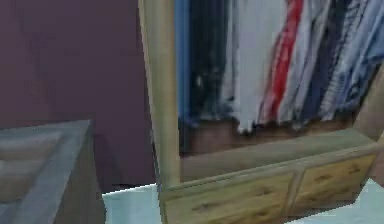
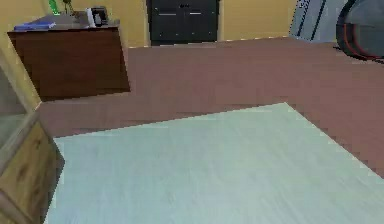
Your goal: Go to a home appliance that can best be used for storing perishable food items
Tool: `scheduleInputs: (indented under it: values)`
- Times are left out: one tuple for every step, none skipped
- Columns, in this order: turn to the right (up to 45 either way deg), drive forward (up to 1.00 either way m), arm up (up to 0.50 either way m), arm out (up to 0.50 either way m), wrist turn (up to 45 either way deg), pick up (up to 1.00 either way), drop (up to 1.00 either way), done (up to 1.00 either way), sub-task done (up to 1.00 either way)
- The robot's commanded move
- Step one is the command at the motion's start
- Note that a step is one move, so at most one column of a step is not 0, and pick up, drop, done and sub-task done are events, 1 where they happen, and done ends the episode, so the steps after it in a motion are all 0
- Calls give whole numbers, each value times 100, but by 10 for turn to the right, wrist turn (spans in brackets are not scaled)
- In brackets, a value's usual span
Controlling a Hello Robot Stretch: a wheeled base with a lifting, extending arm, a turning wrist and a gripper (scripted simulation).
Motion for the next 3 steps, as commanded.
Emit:
scheduleInputs:
  values:
    - [450, 0, 0, 0, 0, 0, 0, 0, 0]
    - [450, 0, 0, 0, 0, 0, 0, 0, 0]
    - [300, 0, 0, 0, 0, 0, 0, 0, 0]
